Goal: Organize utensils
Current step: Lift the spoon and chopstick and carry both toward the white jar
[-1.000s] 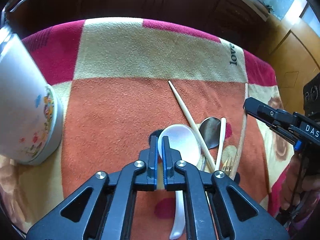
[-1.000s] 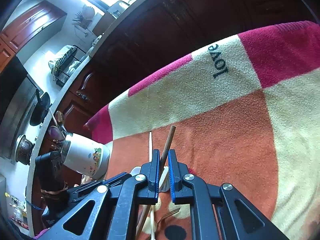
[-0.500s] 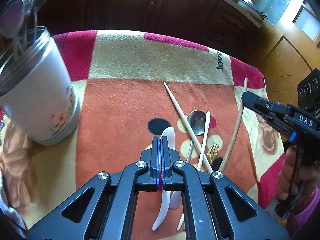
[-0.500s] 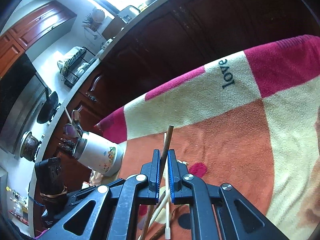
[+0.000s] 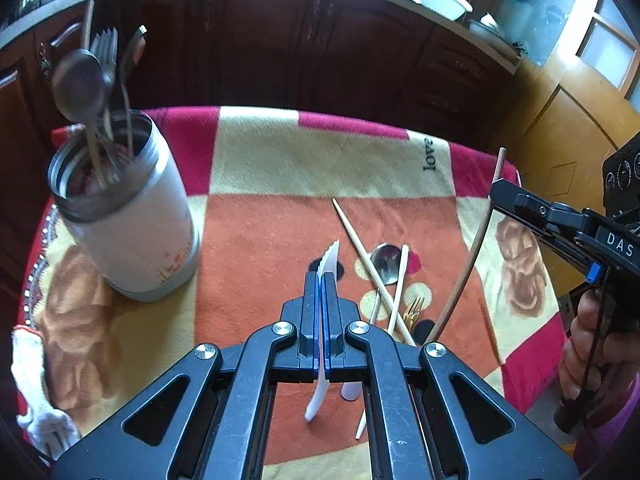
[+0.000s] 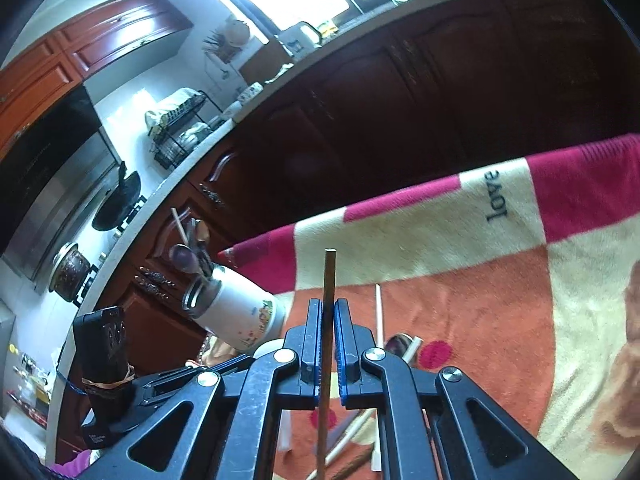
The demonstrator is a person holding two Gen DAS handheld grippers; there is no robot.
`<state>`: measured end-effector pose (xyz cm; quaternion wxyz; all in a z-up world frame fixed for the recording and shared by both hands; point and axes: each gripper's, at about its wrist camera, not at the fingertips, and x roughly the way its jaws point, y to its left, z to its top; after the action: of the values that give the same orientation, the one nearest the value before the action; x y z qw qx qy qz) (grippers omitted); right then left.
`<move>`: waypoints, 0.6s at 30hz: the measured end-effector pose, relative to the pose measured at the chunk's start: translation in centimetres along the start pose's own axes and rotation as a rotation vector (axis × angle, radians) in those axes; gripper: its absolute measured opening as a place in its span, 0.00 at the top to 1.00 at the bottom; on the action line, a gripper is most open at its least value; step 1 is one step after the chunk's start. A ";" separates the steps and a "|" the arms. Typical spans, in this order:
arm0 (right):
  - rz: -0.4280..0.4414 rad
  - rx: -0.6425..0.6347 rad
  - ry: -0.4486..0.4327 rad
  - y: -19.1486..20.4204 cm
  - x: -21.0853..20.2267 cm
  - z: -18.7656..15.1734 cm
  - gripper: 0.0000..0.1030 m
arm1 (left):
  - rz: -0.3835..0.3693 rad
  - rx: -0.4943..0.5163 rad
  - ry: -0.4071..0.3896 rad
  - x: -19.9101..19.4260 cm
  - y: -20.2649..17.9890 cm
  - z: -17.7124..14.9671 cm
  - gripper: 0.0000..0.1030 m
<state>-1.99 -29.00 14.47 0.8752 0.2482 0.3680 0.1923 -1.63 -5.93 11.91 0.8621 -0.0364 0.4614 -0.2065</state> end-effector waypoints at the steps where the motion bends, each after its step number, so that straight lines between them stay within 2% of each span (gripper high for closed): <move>1: 0.003 -0.008 -0.003 0.4 -0.1 0.1 0.95 | -0.002 -0.004 -0.010 -0.6 0.1 0.2 1.00; 13: 0.031 -0.109 -0.044 5.0 -0.7 2.2 0.95 | 0.025 -0.010 -0.107 -5.9 1.5 2.5 1.00; 18: 0.048 -0.161 -0.061 7.7 -1.0 3.3 0.95 | 0.013 -0.033 -0.136 -7.9 2.5 3.4 1.00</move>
<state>-1.38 -24.32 21.44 0.8982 0.1915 0.3188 0.2343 -1.86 -1.01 19.37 0.8921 -0.0615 0.4052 -0.1903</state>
